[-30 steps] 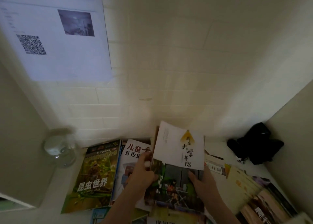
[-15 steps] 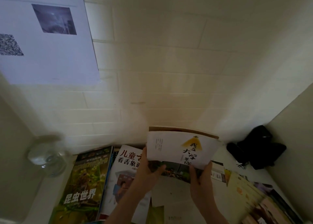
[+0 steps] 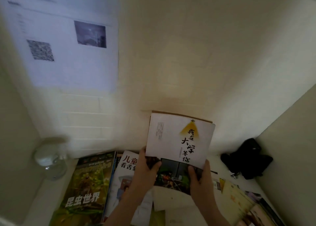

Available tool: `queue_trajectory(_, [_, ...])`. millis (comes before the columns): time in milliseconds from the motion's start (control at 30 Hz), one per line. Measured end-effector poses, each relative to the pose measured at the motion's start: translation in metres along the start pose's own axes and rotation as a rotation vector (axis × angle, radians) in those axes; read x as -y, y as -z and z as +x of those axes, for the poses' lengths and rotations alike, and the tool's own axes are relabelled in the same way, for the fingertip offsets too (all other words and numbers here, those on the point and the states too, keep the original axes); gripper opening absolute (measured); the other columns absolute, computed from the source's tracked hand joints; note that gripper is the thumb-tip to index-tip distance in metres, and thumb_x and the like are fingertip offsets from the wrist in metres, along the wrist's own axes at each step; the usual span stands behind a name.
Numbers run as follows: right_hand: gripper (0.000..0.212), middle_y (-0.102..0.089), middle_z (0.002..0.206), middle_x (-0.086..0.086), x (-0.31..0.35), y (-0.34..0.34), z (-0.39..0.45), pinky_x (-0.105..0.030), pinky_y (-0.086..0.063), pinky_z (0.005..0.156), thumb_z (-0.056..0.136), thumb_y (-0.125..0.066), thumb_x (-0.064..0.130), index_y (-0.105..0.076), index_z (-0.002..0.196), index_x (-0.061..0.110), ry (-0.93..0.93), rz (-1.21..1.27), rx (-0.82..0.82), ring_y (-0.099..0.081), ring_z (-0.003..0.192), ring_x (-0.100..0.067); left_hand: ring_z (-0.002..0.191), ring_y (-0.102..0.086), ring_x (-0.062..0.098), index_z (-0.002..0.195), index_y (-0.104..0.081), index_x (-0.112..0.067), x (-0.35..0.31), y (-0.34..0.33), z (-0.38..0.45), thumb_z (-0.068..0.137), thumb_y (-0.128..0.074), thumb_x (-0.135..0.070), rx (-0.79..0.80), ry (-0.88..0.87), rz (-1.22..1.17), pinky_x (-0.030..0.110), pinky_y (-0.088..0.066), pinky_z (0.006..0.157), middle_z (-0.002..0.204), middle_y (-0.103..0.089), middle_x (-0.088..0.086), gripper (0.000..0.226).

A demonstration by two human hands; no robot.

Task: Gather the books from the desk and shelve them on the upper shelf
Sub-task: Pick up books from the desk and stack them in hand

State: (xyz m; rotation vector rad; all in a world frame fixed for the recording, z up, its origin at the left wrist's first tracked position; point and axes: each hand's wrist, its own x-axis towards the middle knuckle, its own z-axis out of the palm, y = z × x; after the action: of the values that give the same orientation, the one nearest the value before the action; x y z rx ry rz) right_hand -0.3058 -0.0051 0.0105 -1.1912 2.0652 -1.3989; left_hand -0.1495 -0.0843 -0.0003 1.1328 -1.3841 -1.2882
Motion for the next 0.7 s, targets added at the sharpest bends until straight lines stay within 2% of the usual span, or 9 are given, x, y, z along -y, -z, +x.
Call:
queue_trajectory(67, [0.042,-0.055,0.109,0.004,0.033,-0.005,-0.005,-0.024,-0.056,0.078,0.096,-0.053,0.01,-0.037,0.133,0.02,0.075,0.025,-0.004,-0.058,0.096,-0.012,0.106,-0.052,0.002,0.132,-0.037,-0.022,-0.025,0.023,-0.01,0.088,-0.061,0.0,-0.04,-0.053,-0.011,0.002,-0.043,0.082,0.11,-0.05,-0.021,0.054])
queue_trajectory(133, [0.046,-0.053,0.104,0.008,0.072,-0.016,-0.015,-0.009,-0.047,0.069,0.095,-0.053,0.005,-0.037,0.137,0.016,0.162,0.047,0.021,-0.056,0.093,-0.011,0.104,-0.052,-0.013,0.137,-0.037,-0.02,-0.049,0.056,-0.023,0.092,-0.057,-0.001,-0.087,-0.134,-0.019,0.0,-0.042,0.082,0.116,-0.052,-0.021,0.053])
queue_trajectory(200, [0.052,-0.055,0.094,0.011,0.106,-0.03,-0.03,-0.007,-0.045,0.061,0.095,-0.053,0.003,-0.035,0.142,0.012,0.235,0.107,0.076,-0.056,0.078,-0.007,0.103,-0.051,-0.018,0.136,-0.039,-0.021,-0.07,0.092,-0.04,0.092,-0.056,-0.001,-0.187,-0.181,-0.018,0.003,-0.045,0.087,0.117,-0.054,-0.019,0.051])
queue_trajectory(267, [0.055,-0.054,0.081,0.004,0.137,-0.048,-0.048,-0.013,-0.042,0.058,0.095,-0.055,0.006,-0.033,0.143,0.021,0.299,0.169,0.149,-0.052,0.064,-0.013,0.101,-0.056,-0.009,0.133,-0.044,-0.022,-0.093,0.131,-0.062,0.09,-0.059,0.0,-0.336,-0.216,0.006,0.006,-0.047,0.087,0.112,-0.059,-0.015,0.05])
queue_trajectory(367, [0.045,-0.06,0.09,-0.001,0.192,-0.073,-0.079,-0.022,-0.042,0.063,0.095,-0.055,0.013,-0.038,0.134,0.028,0.399,0.245,0.29,-0.054,0.07,-0.018,0.097,-0.063,0.0,0.127,-0.052,-0.027,-0.132,0.194,-0.108,0.086,-0.066,-0.003,-0.524,-0.28,0.025,0.006,-0.049,0.076,0.103,-0.065,-0.017,0.05])
queue_trajectory(433, [0.045,-0.06,0.089,0.008,0.231,-0.082,-0.105,-0.017,-0.042,0.062,0.096,-0.055,0.017,-0.038,0.137,0.022,0.456,0.297,0.409,-0.055,0.071,-0.005,0.094,-0.064,-0.004,0.122,-0.055,-0.035,-0.159,0.235,-0.144,0.082,-0.071,-0.005,-0.612,-0.349,0.088,0.009,-0.05,0.076,0.099,-0.067,-0.024,0.052])
queue_trajectory(500, [0.048,-0.057,0.092,0.018,0.273,-0.084,-0.132,-0.012,-0.046,0.06,0.096,-0.055,0.018,-0.037,0.14,0.015,0.549,0.356,0.503,-0.058,0.076,0.004,0.095,-0.066,0.002,0.121,-0.057,-0.04,-0.19,0.272,-0.183,0.079,-0.075,-0.007,-0.694,-0.425,0.163,0.019,-0.054,0.082,0.098,-0.07,-0.023,0.057])
queue_trajectory(600, [0.04,-0.062,0.096,0.015,0.34,-0.081,-0.165,-0.002,-0.044,0.058,0.095,-0.056,0.014,-0.043,0.133,0.013,0.749,0.443,0.547,-0.061,0.079,0.012,0.103,-0.067,0.016,0.127,-0.06,-0.027,-0.244,0.311,-0.235,0.08,-0.074,-0.007,-0.78,-0.545,0.127,0.038,-0.056,0.088,0.109,-0.072,-0.005,0.053])
queue_trajectory(700, [0.034,-0.062,0.099,0.016,0.412,-0.068,-0.187,0.002,-0.04,0.061,0.095,-0.055,0.017,-0.044,0.128,0.02,0.897,0.524,0.542,-0.057,0.081,0.019,0.105,-0.067,0.029,0.128,-0.059,-0.02,-0.308,0.332,-0.267,0.079,-0.072,-0.011,-0.833,-0.68,0.052,0.049,-0.054,0.089,0.11,-0.071,0.008,0.052])
